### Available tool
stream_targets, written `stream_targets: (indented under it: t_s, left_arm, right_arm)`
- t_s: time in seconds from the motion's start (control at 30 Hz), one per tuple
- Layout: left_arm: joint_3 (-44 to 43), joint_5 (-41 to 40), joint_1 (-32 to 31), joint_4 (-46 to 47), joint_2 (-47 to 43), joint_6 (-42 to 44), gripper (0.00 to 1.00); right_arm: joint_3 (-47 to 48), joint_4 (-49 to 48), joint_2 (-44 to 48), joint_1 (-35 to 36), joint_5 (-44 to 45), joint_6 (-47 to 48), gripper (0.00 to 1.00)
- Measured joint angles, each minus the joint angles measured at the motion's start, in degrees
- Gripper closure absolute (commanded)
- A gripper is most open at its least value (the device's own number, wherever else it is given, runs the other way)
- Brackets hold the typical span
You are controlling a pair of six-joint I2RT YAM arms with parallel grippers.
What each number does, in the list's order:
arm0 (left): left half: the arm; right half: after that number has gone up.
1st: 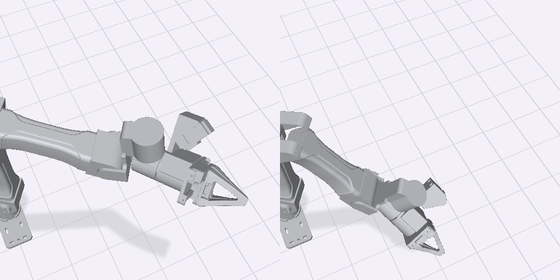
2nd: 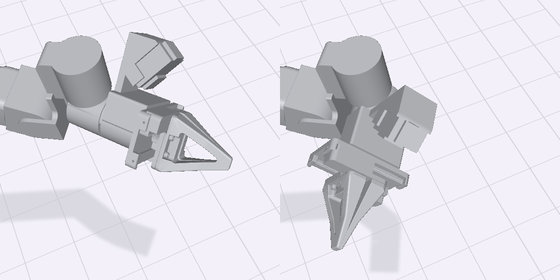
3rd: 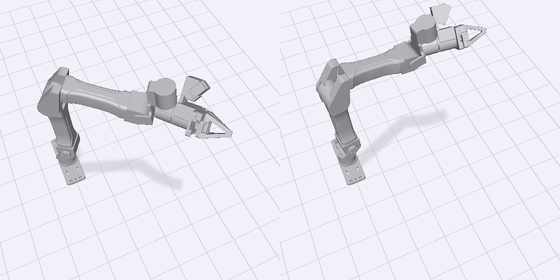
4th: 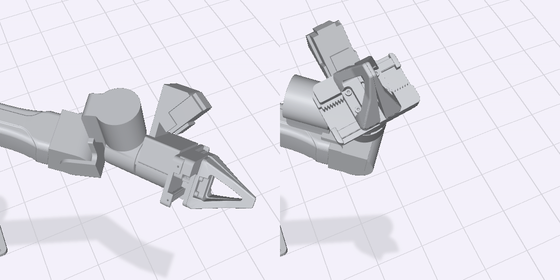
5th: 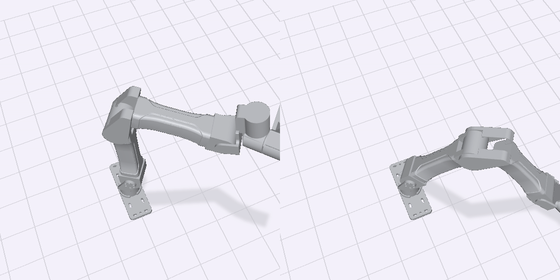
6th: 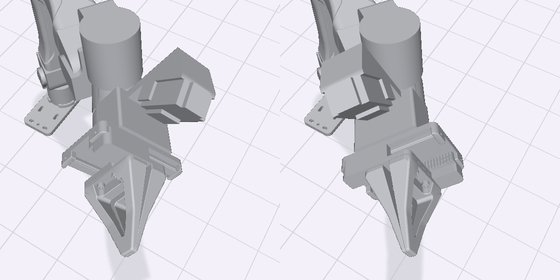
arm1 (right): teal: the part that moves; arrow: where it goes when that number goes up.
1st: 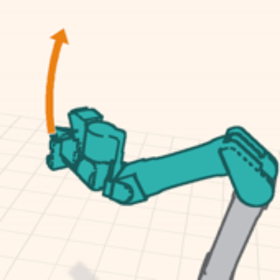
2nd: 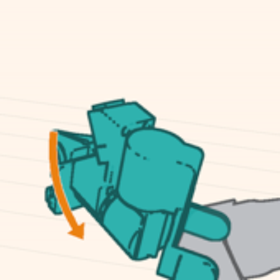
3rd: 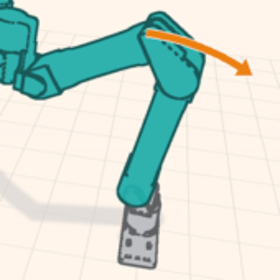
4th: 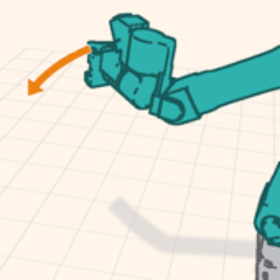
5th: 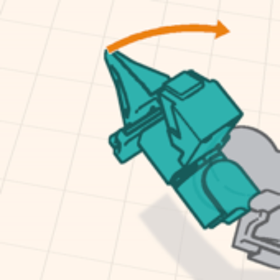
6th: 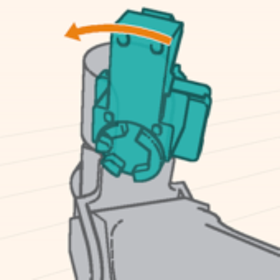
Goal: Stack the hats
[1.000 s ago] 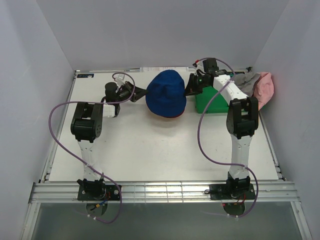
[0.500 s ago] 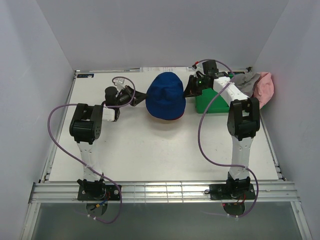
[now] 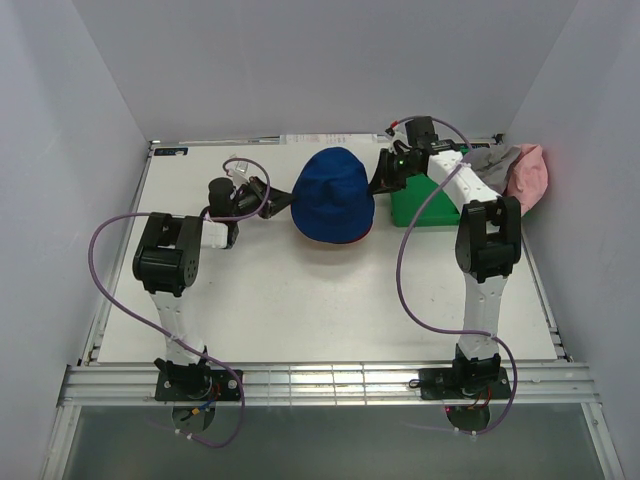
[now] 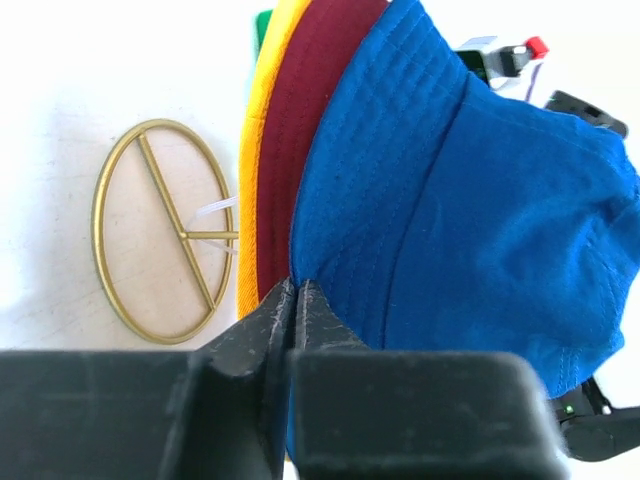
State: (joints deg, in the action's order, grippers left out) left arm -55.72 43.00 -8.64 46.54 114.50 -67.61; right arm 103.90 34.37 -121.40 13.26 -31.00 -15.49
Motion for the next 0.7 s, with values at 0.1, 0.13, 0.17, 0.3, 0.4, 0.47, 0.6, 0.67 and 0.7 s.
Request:
stream_targets:
  t_s: [0.1,0.13,0.17,0.3,0.4,0.47,0.6,0.67,0.7]
  left_arm:
    - [-0.15,-0.11,0.0,-1.95,-0.35,0.9,0.73]
    - [-0.22,-0.13,0.0,-2.84,-0.39,1.25,0.65]
    - [-0.26,-0.11,0.0,-3.67,-0.39,1.64,0.6]
    - [-0.28,-0.17,0.02,-7.34,-0.68,3.04,0.47]
    - [-0.28,-0.2,0.2,-9.6,-1.81,3.89,0.44]
    - [-0.28,-0.17,0.35,-10.4,-2.91,4.22,0.44]
    - [-0.74,-0.13,0.83,-11.54,-5.4,4.68,0.43]
    - [-1.18,-0.15,1.2,-12.5,-6.69,4.85,0.43]
    - [-1.4,-0.17,1.44,-13.07,-7.34,4.92,0.43]
  right_arm:
    - [2.71,2.86,-0.07,0.0,1.46,0.35,0.91]
    - [3.58,3.69,-0.07,0.0,1.95,0.5,0.9]
    - [4.37,4.42,-0.09,0.0,2.43,0.59,0.87]
    - [6.64,6.69,-0.09,-0.02,3.72,0.87,0.78]
    - [7.98,8.09,-0.15,-0.02,4.17,0.9,0.7]
    - [8.63,8.7,-0.24,-0.02,4.35,0.87,0.64]
    - [9.29,9.46,-0.39,-0.02,4.92,0.83,0.55]
    - [9.35,9.73,-0.5,-0.02,5.4,0.9,0.51]
    - [9.35,9.92,-0.55,-0.09,5.62,0.87,0.49]
